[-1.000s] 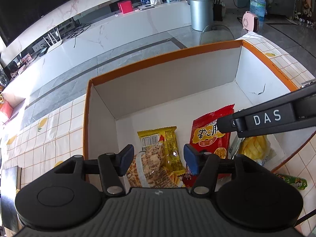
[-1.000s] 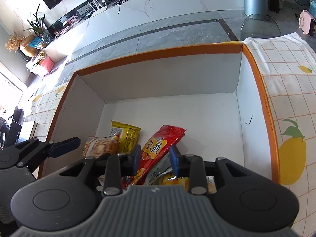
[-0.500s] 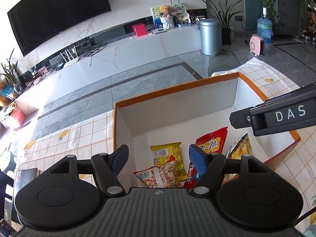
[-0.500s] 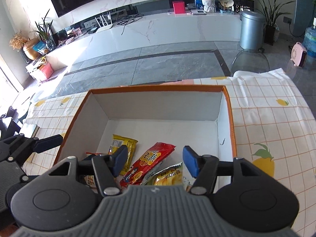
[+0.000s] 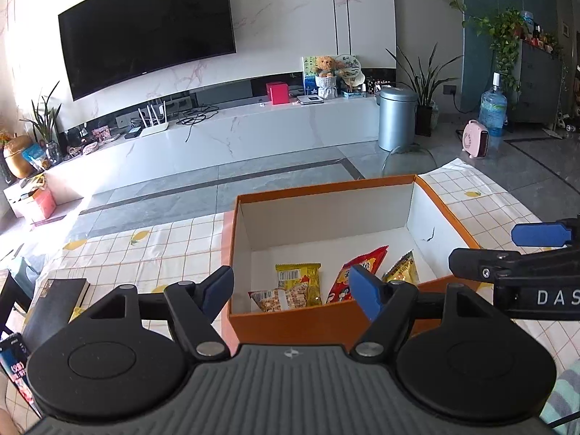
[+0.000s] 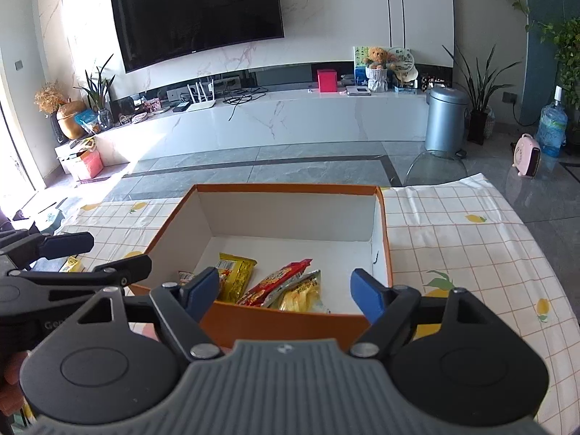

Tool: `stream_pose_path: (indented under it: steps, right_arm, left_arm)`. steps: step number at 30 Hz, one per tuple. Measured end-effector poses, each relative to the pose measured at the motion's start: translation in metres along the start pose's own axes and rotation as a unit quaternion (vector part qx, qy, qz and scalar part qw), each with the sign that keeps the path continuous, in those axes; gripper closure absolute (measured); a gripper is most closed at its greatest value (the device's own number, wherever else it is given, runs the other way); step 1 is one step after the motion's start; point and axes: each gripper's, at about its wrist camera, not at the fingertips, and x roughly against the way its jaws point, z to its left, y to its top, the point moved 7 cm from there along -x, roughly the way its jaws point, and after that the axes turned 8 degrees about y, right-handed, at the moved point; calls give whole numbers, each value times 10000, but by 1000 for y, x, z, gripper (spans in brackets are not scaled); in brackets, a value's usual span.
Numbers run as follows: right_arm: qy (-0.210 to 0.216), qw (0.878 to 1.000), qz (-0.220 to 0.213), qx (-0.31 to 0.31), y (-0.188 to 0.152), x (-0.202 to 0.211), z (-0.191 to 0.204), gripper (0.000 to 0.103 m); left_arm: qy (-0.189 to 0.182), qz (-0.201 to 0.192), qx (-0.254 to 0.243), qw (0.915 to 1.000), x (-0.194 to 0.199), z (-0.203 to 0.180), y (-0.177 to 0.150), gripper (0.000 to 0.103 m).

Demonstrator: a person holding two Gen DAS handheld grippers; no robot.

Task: Organize snacks
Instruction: 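Withdraw both tools from the box toward the remaining snacks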

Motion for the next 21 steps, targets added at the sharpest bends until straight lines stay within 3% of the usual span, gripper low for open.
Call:
stream_pose_path:
  steps: [9, 21]
  right_arm:
    - [-127, 9987, 337, -371, -70, 21, 4, 21]
    - [-333, 9915, 1036, -711, -150, 8, 0, 21]
  left_arm:
    - [-131, 458, 221, 9986, 12, -2, -47, 17]
    - [-166, 1290, 723, 9889, 14, 5, -124, 17]
